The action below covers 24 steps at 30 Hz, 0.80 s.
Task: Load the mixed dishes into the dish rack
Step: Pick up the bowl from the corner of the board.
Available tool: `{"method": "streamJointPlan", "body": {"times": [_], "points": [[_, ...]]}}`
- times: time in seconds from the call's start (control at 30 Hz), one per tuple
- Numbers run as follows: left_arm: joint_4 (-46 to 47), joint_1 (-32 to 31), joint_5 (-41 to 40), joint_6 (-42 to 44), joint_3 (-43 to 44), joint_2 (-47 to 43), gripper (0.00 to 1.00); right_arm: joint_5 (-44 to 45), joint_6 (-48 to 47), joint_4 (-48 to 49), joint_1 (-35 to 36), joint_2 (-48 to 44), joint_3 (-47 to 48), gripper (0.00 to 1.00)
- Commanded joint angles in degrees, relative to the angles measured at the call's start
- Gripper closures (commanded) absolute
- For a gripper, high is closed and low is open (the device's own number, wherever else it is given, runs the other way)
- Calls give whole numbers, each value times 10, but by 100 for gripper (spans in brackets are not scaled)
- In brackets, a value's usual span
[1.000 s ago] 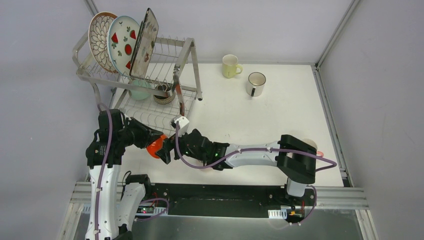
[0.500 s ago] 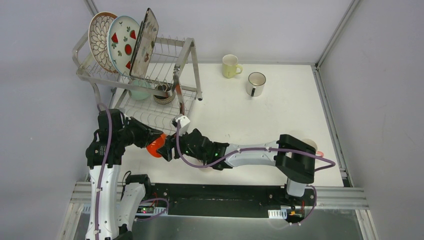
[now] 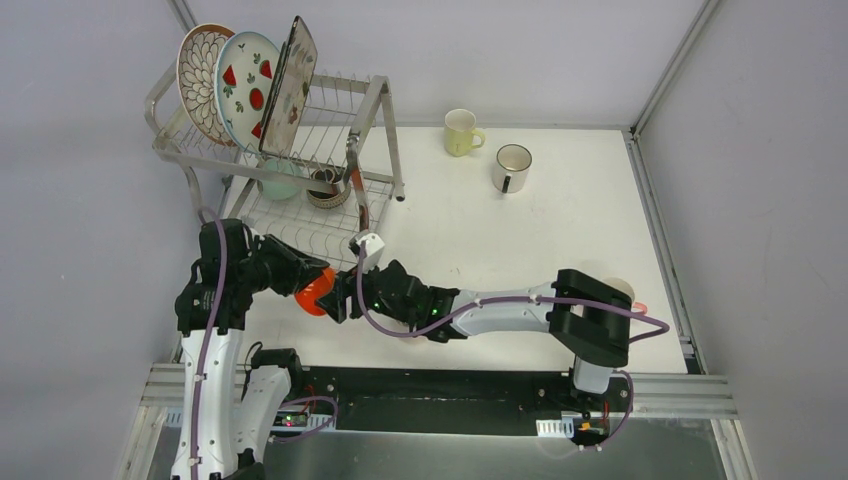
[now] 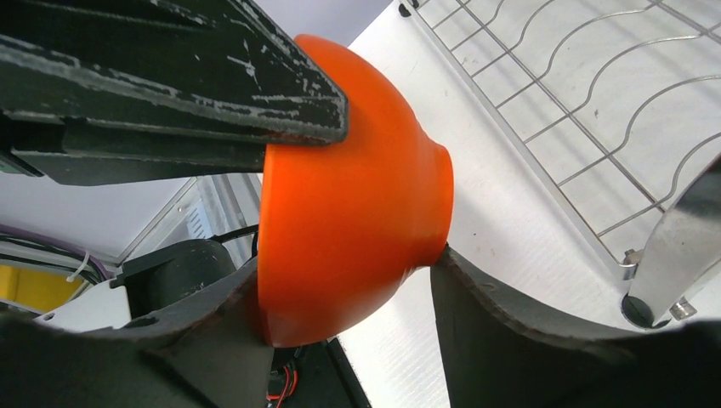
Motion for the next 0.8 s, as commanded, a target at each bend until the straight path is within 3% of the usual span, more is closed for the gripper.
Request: {"method": "streamJointPlan", "body": {"times": [0.0,0.27,0.57,0.77], "points": [[26,-4,14,-10,-11,-9,81,6,29,67,-3,-29,-8,60],[27,-4,14,-5,-14,-8,62,28,68,81,-15,-34,-30,62],[27,-4,12,-1,-14,-9,59,23,101,91,-30,-44,-45,63],[24,-6,19,18,13,-1,44,23,96,91,-32,-71,-58,64]]}}
